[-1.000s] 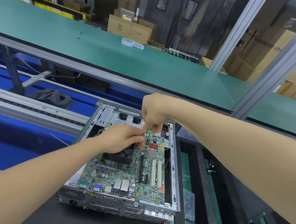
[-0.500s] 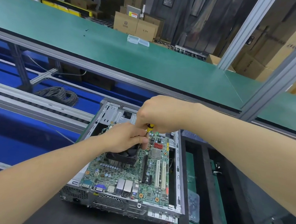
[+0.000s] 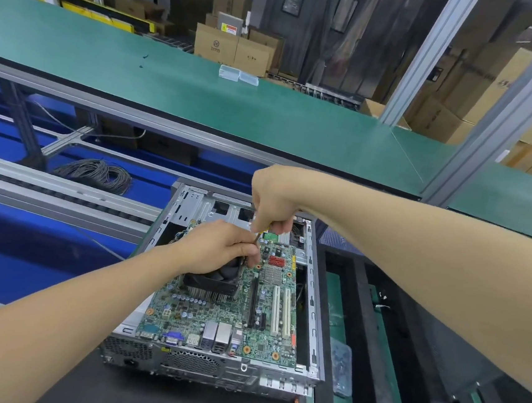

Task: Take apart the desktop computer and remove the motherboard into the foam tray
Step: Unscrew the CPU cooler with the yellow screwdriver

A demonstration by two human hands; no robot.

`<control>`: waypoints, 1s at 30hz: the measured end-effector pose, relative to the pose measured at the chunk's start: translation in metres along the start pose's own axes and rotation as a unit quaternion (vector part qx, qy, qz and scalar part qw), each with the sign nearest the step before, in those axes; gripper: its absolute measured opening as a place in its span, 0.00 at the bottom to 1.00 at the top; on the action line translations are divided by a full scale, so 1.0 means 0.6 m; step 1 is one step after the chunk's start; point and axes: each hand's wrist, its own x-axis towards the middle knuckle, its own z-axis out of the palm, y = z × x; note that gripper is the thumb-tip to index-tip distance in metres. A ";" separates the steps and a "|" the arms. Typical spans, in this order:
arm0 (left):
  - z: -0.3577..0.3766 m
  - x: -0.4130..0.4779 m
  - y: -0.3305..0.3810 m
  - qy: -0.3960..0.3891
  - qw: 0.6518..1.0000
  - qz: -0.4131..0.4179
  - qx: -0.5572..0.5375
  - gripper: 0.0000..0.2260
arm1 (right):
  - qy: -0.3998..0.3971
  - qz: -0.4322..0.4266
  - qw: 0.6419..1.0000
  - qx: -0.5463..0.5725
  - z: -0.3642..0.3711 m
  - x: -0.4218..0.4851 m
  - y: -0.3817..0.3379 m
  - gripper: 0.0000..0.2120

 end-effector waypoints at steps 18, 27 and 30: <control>0.002 0.000 -0.006 0.003 1.000 -0.014 0.008 0.12 | 0.096 -0.184 0.969 -0.132 -0.001 0.002 0.031 0.23; 0.002 0.000 -0.003 0.016 1.000 0.008 0.015 0.11 | -0.021 0.007 0.998 -0.055 -0.004 0.007 -0.003 0.18; 0.001 -0.001 -0.001 0.010 1.000 -0.001 0.012 0.11 | 0.015 -0.071 0.987 -0.140 0.000 0.008 -0.001 0.12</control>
